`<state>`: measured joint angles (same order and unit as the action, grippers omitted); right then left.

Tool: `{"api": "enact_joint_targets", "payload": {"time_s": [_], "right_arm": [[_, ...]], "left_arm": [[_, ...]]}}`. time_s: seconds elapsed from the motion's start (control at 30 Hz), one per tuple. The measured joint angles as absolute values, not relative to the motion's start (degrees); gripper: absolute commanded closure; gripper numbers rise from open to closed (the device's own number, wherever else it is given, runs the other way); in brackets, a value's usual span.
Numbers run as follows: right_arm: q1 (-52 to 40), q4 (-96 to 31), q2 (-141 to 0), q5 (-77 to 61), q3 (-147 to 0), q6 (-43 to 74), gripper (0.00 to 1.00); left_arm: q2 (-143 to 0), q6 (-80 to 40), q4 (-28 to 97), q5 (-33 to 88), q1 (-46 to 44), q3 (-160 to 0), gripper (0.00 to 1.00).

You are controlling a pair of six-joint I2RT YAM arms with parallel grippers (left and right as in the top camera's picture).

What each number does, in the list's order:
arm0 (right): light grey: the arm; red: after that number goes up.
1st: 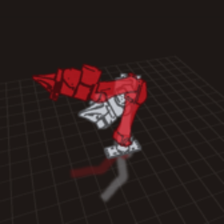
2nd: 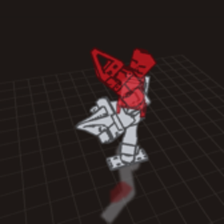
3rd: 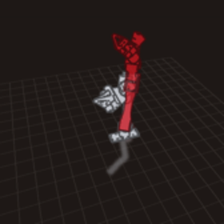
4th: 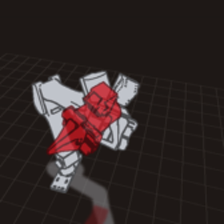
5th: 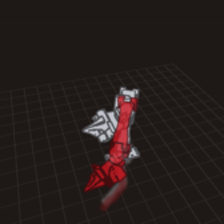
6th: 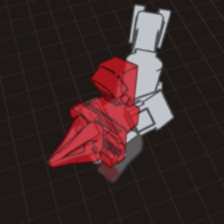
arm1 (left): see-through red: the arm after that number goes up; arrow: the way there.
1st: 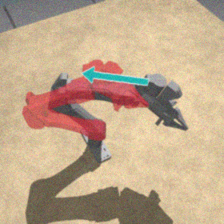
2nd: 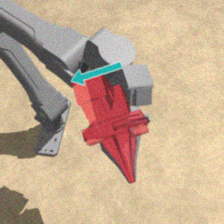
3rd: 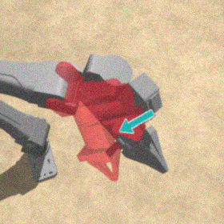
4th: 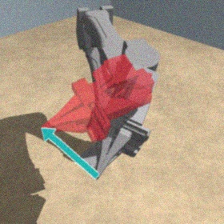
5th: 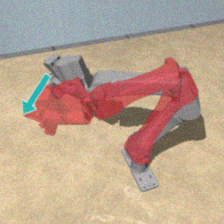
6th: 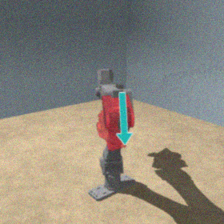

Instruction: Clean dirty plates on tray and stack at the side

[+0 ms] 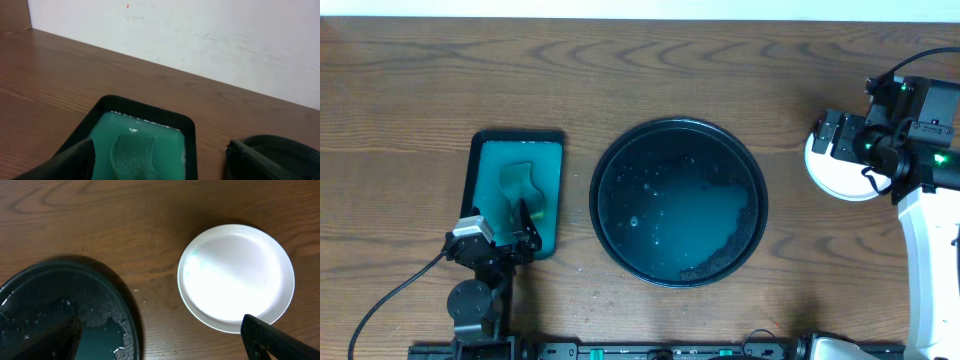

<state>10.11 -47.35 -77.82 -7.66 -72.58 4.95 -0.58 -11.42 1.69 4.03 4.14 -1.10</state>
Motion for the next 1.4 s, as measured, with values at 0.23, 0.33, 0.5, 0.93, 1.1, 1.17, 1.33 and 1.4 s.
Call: {"api": "enact_joint_targets", "payload": {"time_s": [0.23,0.33,0.5,0.93,1.1,1.17,1.33,1.4], "right_arm": [[10.1,-47.4,-77.8,-7.7,-72.6,5.0,0.01],[10.1,-47.4,-77.8,-7.7,-72.6,4.9,0.01],[10.1,-47.4,-77.8,-7.7,-72.6,5.0,0.01],[10.1,-47.4,-70.0,-7.7,-72.2,5.0,0.01],[9.8,-47.4,-58.4,-7.5,-72.2,4.9,0.01],[8.2,-47.4,-53.5,-7.3,-72.2,4.9,0.01],[1.1,-46.9,-40.1,-7.7,-71.8,4.9,0.01],[-0.3,-45.6,-35.6,-7.5,-70.5,4.7,0.01]], "left_arm": [[-0.6,-11.8,1.7,3.9,4.1,-1.1,0.16],[-0.6,-11.8,1.7,3.9,4.1,-1.1,0.16],[-0.6,-11.8,1.7,3.9,4.1,-1.1,0.16],[-0.6,-11.8,1.7,3.9,4.1,-1.1,0.16],[-0.6,-11.8,1.7,3.9,4.1,-1.1,0.16],[-0.6,-11.8,1.7,3.8,4.1,-1.1,0.16],[-0.6,-11.8,1.7,3.9,4.1,-1.1,0.16],[-0.6,-11.8,1.7,3.9,4.1,-1.1,0.16]]}}
